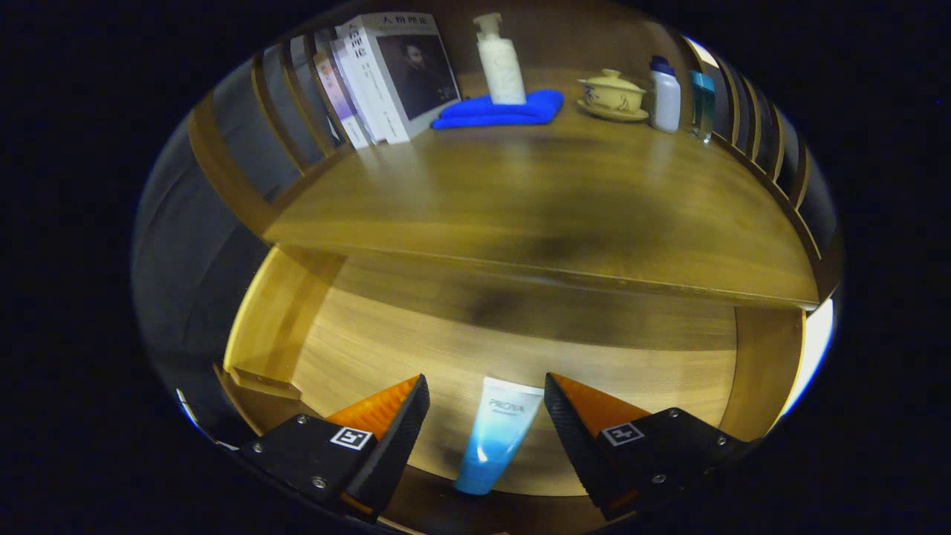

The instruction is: Pull open the drawer, take out the items inside it, and place them on the countertop above the cabinet.

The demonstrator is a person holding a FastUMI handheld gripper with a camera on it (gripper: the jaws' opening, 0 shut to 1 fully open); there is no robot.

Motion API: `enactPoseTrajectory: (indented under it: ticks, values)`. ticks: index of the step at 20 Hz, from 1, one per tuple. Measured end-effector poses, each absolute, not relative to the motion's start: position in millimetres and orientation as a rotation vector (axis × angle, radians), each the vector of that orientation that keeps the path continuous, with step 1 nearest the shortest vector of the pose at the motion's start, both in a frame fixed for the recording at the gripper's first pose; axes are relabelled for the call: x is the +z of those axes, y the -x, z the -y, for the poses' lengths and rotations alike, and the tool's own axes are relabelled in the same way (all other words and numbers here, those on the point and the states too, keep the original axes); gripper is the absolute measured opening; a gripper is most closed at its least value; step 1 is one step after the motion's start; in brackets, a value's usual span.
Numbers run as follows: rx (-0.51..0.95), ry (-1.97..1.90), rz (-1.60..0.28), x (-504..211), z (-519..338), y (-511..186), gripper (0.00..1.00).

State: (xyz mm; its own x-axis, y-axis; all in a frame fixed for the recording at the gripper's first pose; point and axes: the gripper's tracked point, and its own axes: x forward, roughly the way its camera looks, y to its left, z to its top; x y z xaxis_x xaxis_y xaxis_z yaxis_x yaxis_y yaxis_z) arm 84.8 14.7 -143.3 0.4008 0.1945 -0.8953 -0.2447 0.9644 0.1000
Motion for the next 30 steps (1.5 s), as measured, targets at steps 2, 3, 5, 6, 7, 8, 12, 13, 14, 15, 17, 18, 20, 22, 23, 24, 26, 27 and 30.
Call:
enactPoseTrajectory:
  ticks: [2,3,5,6,7,8,12,13,14,15,17,18,20,22,23,24,26,27,30]
  values:
    - [0.287,0.012,-1.162,-146.6,-17.0,-81.3,0.96]
    - [0.289,0.008,-1.156,-145.1,-17.3,-84.2,0.95]
    - [0.308,0.034,-1.184,-148.8,-17.3,-81.9,0.95]
    - [0.31,0.039,-1.227,-155.1,-17.4,-76.4,0.94]
    - [0.302,0.046,-1.268,-159.0,-15.3,-73.3,0.95]
    - [0.302,0.046,-1.294,-165.8,-15.0,-71.0,0.95]
    - [0.34,0.091,-1.339,-172.6,-15.3,-61.2,0.93]
    - [0.337,0.117,-1.338,-173.3,-14.6,-61.9,0.93]
    - [0.331,0.146,-1.335,-174.5,-11.5,-60.7,0.9]
    - [0.328,0.177,-1.325,-176.0,-9.0,-61.5,0.89]
    - [0.336,0.23,-1.307,-178.6,-6.0,-62.5,0.78]
    - [0.34,0.24,-1.3,-177.8,-6.0,-62.3,0.73]
    - [0.35,0.259,-1.291,-178.2,-4.4,-61.8,0.7]
    - [0.379,0.27,-1.278,-177.5,-5.5,-61.8,0.64]
    - [0.387,0.268,-1.264,-176.7,-6.6,-62.8,0.63]
    - [0.391,0.263,-1.237,-175.7,-6.8,-63.6,0.59]
    - [0.404,0.258,-1.19,-172.2,-6.9,-61.9,0.54]
    - [0.402,0.255,-1.166,-168.8,-6.3,-64.9,0.53]
    - [0.396,0.25,-1.113,-162.6,-2.1,-70.9,0.48]
